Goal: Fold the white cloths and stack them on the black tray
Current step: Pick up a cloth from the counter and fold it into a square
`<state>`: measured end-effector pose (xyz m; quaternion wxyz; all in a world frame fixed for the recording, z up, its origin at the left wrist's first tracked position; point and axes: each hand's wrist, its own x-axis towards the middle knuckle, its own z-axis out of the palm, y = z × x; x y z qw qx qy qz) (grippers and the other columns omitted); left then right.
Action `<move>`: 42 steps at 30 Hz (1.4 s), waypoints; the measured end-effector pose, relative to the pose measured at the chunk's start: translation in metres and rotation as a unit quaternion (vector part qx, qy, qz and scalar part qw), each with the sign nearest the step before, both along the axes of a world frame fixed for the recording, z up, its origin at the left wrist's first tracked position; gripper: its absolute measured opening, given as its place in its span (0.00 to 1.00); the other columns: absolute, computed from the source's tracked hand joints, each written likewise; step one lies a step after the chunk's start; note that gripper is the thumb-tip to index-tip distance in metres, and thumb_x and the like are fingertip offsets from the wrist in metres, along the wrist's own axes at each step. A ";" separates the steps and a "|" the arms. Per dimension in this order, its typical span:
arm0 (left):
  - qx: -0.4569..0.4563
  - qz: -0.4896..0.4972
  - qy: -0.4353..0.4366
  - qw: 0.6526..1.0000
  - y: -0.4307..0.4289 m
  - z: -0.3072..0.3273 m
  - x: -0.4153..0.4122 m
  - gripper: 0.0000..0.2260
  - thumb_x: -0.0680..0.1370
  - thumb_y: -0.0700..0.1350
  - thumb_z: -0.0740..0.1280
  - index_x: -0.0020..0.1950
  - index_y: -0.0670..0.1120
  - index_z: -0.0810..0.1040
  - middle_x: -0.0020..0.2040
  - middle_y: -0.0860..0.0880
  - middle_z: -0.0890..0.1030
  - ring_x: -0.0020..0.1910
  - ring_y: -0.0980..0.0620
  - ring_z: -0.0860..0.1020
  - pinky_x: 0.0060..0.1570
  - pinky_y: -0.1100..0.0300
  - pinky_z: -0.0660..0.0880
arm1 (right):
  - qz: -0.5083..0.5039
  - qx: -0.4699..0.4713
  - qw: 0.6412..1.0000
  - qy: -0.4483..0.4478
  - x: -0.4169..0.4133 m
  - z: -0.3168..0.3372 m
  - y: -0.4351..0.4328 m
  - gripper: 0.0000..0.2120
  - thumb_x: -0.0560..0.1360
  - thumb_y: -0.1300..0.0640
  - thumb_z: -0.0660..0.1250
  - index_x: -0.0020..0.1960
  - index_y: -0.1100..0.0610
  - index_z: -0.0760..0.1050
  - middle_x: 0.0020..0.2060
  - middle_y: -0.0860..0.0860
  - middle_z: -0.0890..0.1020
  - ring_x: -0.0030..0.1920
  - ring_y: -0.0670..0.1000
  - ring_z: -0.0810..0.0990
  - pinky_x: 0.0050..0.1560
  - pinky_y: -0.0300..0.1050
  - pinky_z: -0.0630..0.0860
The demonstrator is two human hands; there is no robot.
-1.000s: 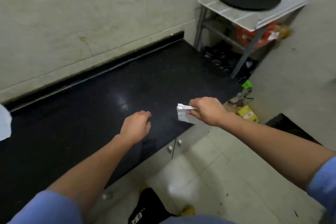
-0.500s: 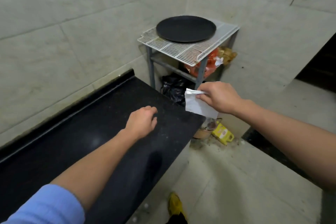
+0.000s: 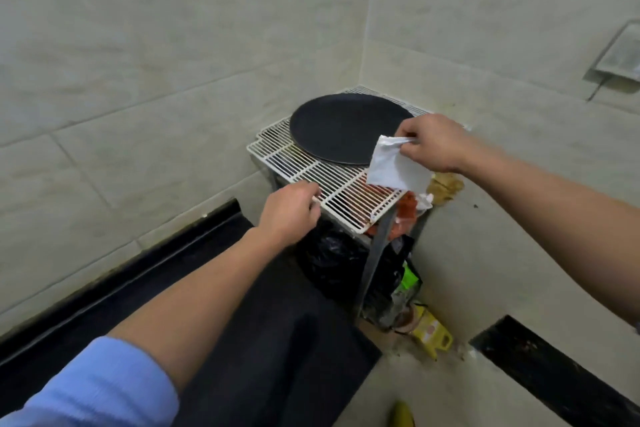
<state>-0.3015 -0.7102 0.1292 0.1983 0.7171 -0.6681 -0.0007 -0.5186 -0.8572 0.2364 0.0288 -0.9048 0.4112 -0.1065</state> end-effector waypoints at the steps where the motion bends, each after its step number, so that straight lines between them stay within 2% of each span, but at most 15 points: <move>1: -0.002 0.012 0.004 1.000 -0.011 0.001 0.002 0.09 0.77 0.45 0.62 0.55 0.47 0.76 0.49 0.49 0.79 0.50 0.47 0.77 0.43 0.53 0.73 | 0.011 0.004 1.000 0.001 0.008 0.000 -0.018 0.06 0.72 0.57 0.65 0.48 0.51 0.79 0.45 0.51 0.81 0.46 0.55 0.77 0.45 0.51 0.76; 4: -0.011 0.044 -0.003 0.999 -0.049 0.004 0.008 0.10 0.77 0.46 0.62 0.56 0.46 0.77 0.50 0.48 0.79 0.51 0.46 0.77 0.45 0.53 0.74 | 0.051 0.013 0.999 0.010 0.034 0.000 -0.075 0.06 0.73 0.58 0.65 0.48 0.52 0.79 0.44 0.51 0.80 0.45 0.54 0.76 0.42 0.47 0.73; 8: -0.013 0.101 -0.013 0.995 -0.114 0.008 0.011 0.09 0.76 0.46 0.62 0.54 0.45 0.76 0.49 0.47 0.78 0.49 0.46 0.77 0.45 0.51 0.76 | 0.125 0.032 0.991 0.042 0.076 -0.007 -0.158 0.06 0.74 0.58 0.65 0.48 0.51 0.78 0.44 0.48 0.77 0.45 0.52 0.75 0.43 0.46 0.71; 13: 0.074 0.157 -0.005 0.985 -0.188 0.000 0.003 0.14 0.77 0.49 0.63 0.60 0.45 0.74 0.54 0.45 0.75 0.54 0.45 0.74 0.53 0.48 0.74 | 0.214 0.078 0.968 0.101 0.136 -0.030 -0.251 0.07 0.72 0.59 0.63 0.42 0.47 0.75 0.44 0.48 0.79 0.46 0.53 0.76 0.42 0.46 0.71; 17: 0.101 0.232 -0.007 0.967 -0.215 -0.014 0.005 0.16 0.78 0.51 0.62 0.63 0.46 0.71 0.59 0.45 0.72 0.57 0.44 0.72 0.57 0.49 0.70 | 0.235 0.075 0.961 0.126 0.191 -0.058 -0.305 0.08 0.74 0.59 0.61 0.48 0.48 0.76 0.50 0.51 0.79 0.49 0.55 0.76 0.46 0.48 0.73; 21: 0.088 0.262 -0.024 0.961 -0.215 -0.034 0.002 0.15 0.78 0.52 0.60 0.62 0.47 0.72 0.57 0.46 0.73 0.55 0.45 0.72 0.60 0.50 0.67 | 0.242 0.037 0.960 0.140 0.233 -0.090 -0.340 0.13 0.75 0.58 0.61 0.58 0.50 0.76 0.55 0.54 0.80 0.52 0.58 0.77 0.46 0.47 0.70; 24: 0.063 0.266 -0.024 0.962 -0.214 -0.042 0.000 0.14 0.78 0.50 0.59 0.59 0.46 0.75 0.54 0.47 0.75 0.53 0.46 0.73 0.60 0.51 0.67 | 0.246 0.015 0.960 0.134 0.247 -0.111 -0.354 0.13 0.75 0.59 0.61 0.58 0.51 0.75 0.56 0.56 0.79 0.54 0.60 0.76 0.48 0.49 0.68; 28: 0.039 0.279 -0.021 0.959 -0.214 -0.047 0.000 0.17 0.77 0.50 0.55 0.57 0.45 0.77 0.52 0.47 0.76 0.52 0.46 0.74 0.59 0.51 0.69 | 0.251 -0.070 0.965 0.016 0.244 -0.139 -0.350 0.15 0.75 0.62 0.61 0.61 0.57 0.75 0.56 0.60 0.76 0.58 0.62 0.72 0.51 0.54 0.71; 32: 0.043 0.286 -0.012 0.957 -0.216 -0.048 -0.002 0.20 0.75 0.51 0.52 0.57 0.45 0.78 0.52 0.47 0.76 0.52 0.46 0.74 0.58 0.51 0.69 | 0.250 -0.032 0.967 -0.028 0.236 -0.153 -0.344 0.13 0.77 0.64 0.58 0.60 0.59 0.74 0.56 0.60 0.73 0.59 0.61 0.70 0.47 0.54 0.72; 37: 0.082 0.278 -0.027 0.957 -0.218 -0.042 -0.003 0.15 0.78 0.49 0.59 0.61 0.46 0.74 0.56 0.47 0.74 0.56 0.46 0.72 0.62 0.52 0.66 | 0.239 0.014 0.971 -0.002 0.228 -0.137 -0.336 0.18 0.78 0.62 0.57 0.67 0.57 0.70 0.61 0.59 0.71 0.62 0.61 0.68 0.56 0.54 0.70; 42: 0.089 0.278 -0.060 0.955 -0.195 -0.020 -0.002 0.16 0.77 0.49 0.62 0.63 0.47 0.71 0.60 0.46 0.72 0.60 0.45 0.70 0.61 0.50 0.67 | 0.266 -0.010 0.963 -0.038 0.218 -0.107 -0.299 0.19 0.78 0.58 0.61 0.68 0.57 0.69 0.61 0.59 0.71 0.62 0.61 0.69 0.54 0.55 0.72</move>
